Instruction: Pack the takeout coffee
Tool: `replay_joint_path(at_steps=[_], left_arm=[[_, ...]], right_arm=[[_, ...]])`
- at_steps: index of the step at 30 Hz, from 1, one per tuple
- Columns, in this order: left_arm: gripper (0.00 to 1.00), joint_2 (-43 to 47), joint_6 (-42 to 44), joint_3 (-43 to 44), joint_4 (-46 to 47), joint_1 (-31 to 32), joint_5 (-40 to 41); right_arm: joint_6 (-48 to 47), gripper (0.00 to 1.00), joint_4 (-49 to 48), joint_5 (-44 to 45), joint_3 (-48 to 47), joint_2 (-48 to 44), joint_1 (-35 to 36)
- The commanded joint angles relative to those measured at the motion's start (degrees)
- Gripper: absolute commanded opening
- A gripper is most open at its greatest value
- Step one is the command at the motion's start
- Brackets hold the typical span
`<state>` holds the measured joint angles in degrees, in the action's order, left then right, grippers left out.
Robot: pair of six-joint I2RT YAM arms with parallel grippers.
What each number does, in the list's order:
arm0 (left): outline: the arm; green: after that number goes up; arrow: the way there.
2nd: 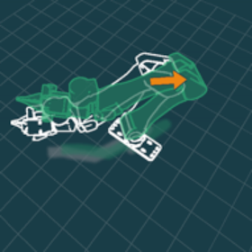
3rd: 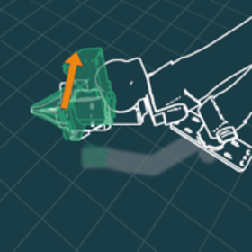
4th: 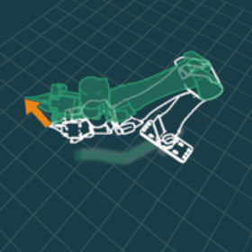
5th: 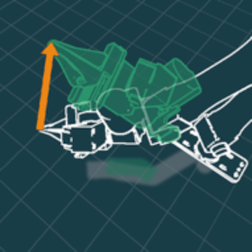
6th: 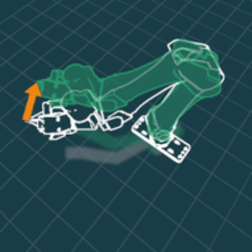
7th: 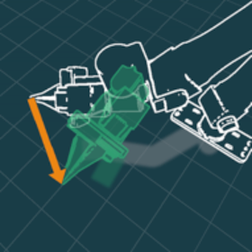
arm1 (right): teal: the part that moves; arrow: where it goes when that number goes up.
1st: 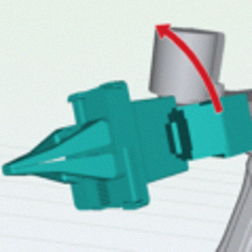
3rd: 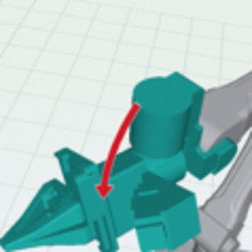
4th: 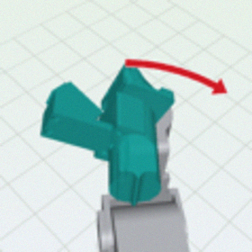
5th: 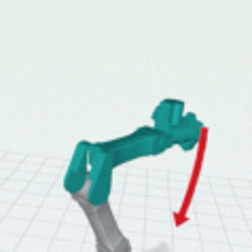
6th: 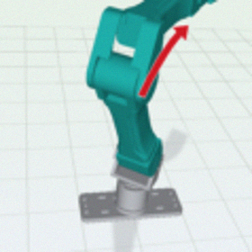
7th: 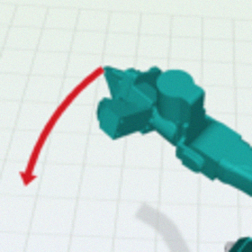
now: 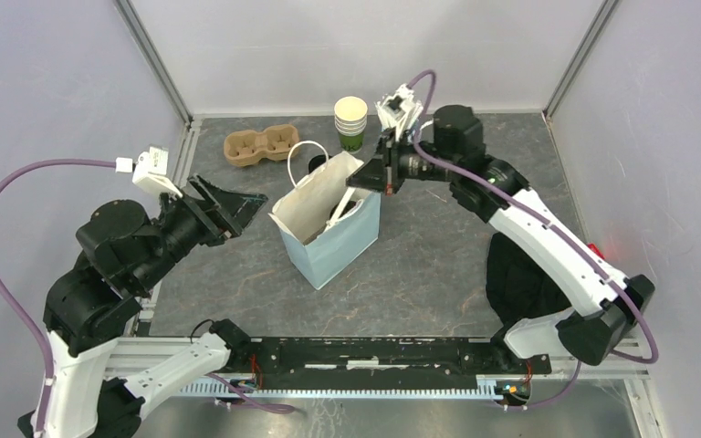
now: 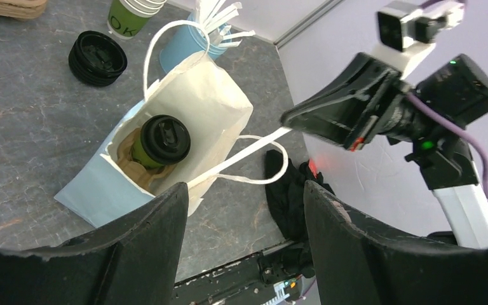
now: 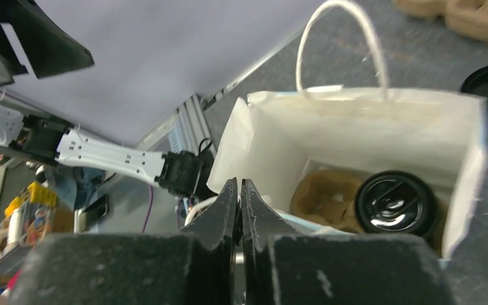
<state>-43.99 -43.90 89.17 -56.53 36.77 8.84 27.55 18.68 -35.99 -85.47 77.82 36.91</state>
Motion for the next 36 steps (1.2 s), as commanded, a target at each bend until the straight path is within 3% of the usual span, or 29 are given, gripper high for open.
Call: replay_joint_path(at_steps=[1,4,6,11,15,20,26,36], left_arm=[[0.73,1.2,-2.3,0.3,0.7,0.1,-0.7],[0.73,1.4,-1.9,0.0,0.5,0.1,-0.6],[0.73,0.8,-1.3,0.4,0.7,0.1,-0.8],[0.74,-1.5,1.0,3.6,0.6,0.1,-1.1],[0.74,-2.2,2.5,6.1,-0.1,0.1,-0.2],[0.76,-3.4,4.6,11.2,-1.2,0.1,1.3],[0.77,-5.8,8.1,19.3,-1.3,0.1,3.5],[0.78,-6.9,9.2,19.7,1.4,0.1,2.9]], right_arm=[[-1.5,0.11,4.9,-0.9,-2.7,2.5,3.5],[-2.3,0.31,7.3,0.4,-3.6,3.6,4.5],[-6.0,0.54,11.5,6.5,-7.7,4.1,4.4],[-10.3,0.98,22.5,20.0,-20.7,4.5,0.8],[-12.4,0.98,25.3,26.1,-18.8,-2.8,-3.5],[-13.7,0.98,29.5,36.7,-13.0,-13.9,-3.7],[-11.2,0.98,29.4,41.4,-8.4,-25.2,-3.7],[-9.7,0.98,29.8,43.3,-11.3,-29.1,-3.7]])
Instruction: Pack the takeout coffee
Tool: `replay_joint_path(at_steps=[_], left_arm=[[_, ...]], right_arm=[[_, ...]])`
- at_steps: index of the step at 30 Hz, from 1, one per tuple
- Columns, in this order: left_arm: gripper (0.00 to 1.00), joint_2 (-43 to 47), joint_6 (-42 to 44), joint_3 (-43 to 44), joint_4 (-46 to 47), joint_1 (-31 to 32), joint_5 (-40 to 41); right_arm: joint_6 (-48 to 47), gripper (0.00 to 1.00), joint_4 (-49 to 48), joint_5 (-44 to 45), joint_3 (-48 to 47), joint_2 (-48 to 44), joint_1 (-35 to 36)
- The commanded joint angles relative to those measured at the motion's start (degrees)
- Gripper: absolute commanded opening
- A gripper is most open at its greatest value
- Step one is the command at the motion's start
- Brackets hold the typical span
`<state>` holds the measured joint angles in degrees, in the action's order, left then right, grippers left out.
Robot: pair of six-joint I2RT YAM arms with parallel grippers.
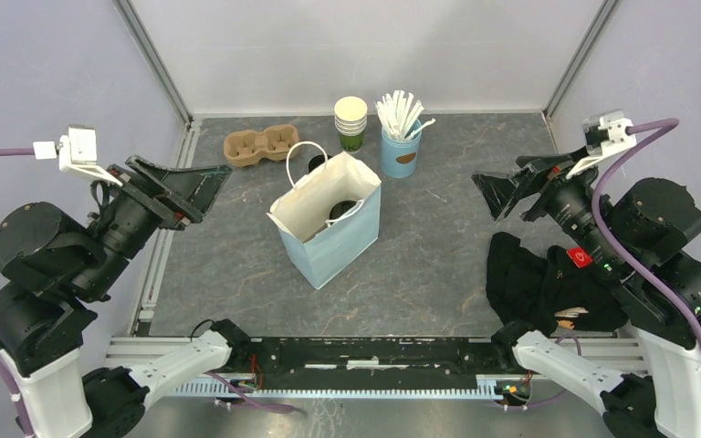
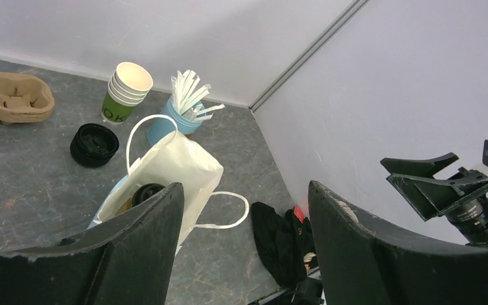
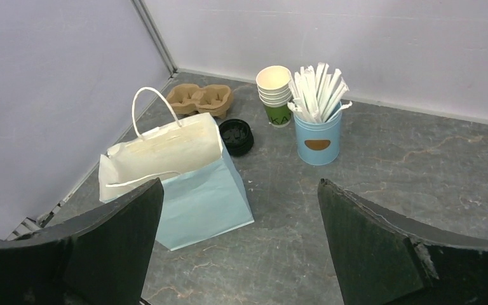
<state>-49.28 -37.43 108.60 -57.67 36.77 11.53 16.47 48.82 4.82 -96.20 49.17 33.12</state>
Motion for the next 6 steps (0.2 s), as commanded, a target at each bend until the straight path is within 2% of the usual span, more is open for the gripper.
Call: replay_joint_path(at_steps=[1,6], left_arm=[[0.8,-1.8,2.6,0.3,2.8,0.1,0.0],[0.9,-1.6,2.1,0.2,4.0,0.1,0.0]], right_arm=[[1.4,0.98,-0.5,2.5,-0.6,-0.7,0.1],[0.5,0.98,0.3,4.8,1.0,-1.5,0.2]])
